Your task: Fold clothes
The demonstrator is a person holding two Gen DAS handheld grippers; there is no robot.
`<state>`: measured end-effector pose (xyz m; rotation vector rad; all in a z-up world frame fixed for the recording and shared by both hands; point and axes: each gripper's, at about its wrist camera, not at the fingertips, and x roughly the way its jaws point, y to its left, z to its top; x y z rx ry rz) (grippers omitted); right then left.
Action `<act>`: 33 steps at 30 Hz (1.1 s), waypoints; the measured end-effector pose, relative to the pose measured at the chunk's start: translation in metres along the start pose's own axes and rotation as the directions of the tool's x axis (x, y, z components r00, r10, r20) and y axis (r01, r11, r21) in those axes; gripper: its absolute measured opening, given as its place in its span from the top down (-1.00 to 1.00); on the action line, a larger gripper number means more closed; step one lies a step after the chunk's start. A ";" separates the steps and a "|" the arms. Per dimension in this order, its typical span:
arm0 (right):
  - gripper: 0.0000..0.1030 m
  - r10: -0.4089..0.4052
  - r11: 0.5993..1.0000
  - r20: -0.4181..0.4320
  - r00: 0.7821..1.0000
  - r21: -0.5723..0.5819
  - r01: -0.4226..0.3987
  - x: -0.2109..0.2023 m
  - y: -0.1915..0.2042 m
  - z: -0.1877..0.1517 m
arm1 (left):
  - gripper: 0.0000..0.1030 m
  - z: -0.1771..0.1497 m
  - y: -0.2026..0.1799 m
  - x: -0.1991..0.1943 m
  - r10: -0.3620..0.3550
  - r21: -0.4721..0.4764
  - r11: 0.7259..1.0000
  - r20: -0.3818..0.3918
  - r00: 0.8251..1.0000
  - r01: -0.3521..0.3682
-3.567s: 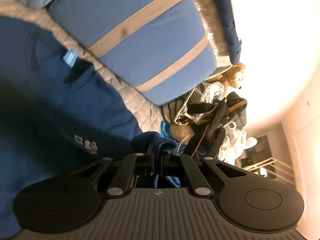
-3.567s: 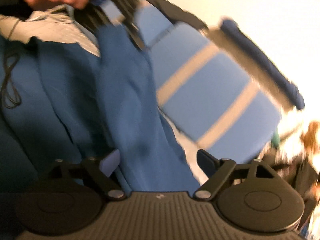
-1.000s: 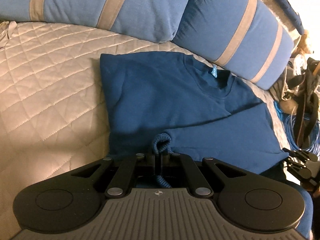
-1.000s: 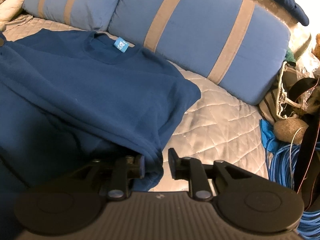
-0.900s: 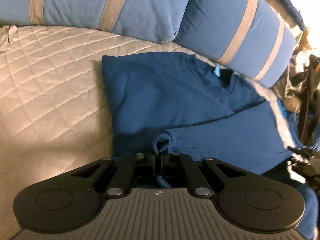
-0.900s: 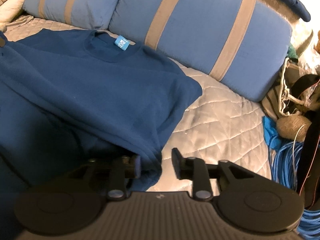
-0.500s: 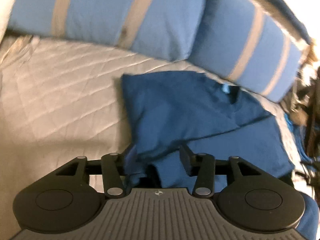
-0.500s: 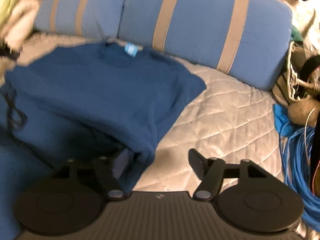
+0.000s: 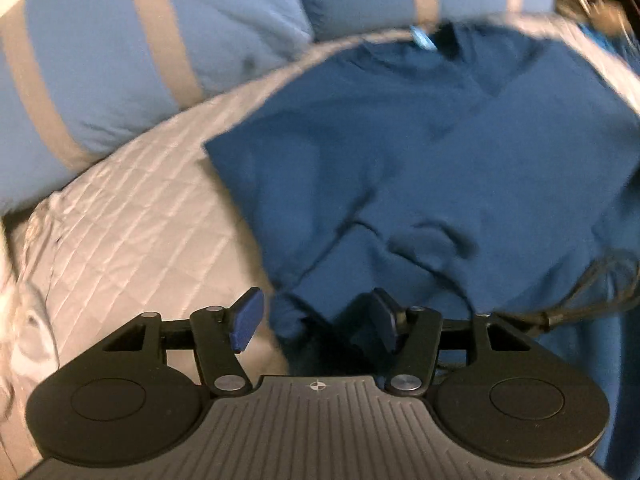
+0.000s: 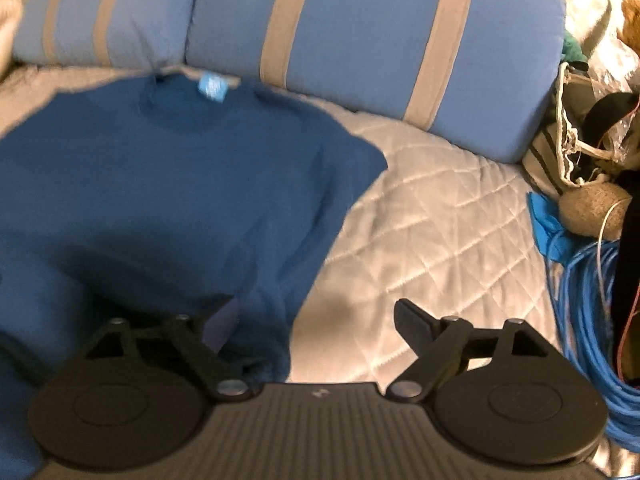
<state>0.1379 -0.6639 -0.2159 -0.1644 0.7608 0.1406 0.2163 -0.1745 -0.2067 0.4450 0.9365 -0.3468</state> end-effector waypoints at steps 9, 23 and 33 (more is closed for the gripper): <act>-1.00 -0.053 0.998 0.059 0.997 -0.029 0.055 -0.036 -0.017 0.013 | -0.24 -0.007 0.070 -0.096 -0.017 -0.341 0.935 0.239 0.971 0.100; -1.00 -0.285 0.946 0.408 0.867 0.268 0.184 -0.178 -0.117 0.069 | -0.37 -0.008 0.102 -0.246 0.150 -0.376 0.921 0.578 0.802 0.099; -1.00 -0.352 0.902 0.609 0.711 0.424 0.083 -0.291 -0.147 0.067 | -0.40 -0.029 0.092 -0.334 0.201 -0.319 0.947 0.690 0.695 0.042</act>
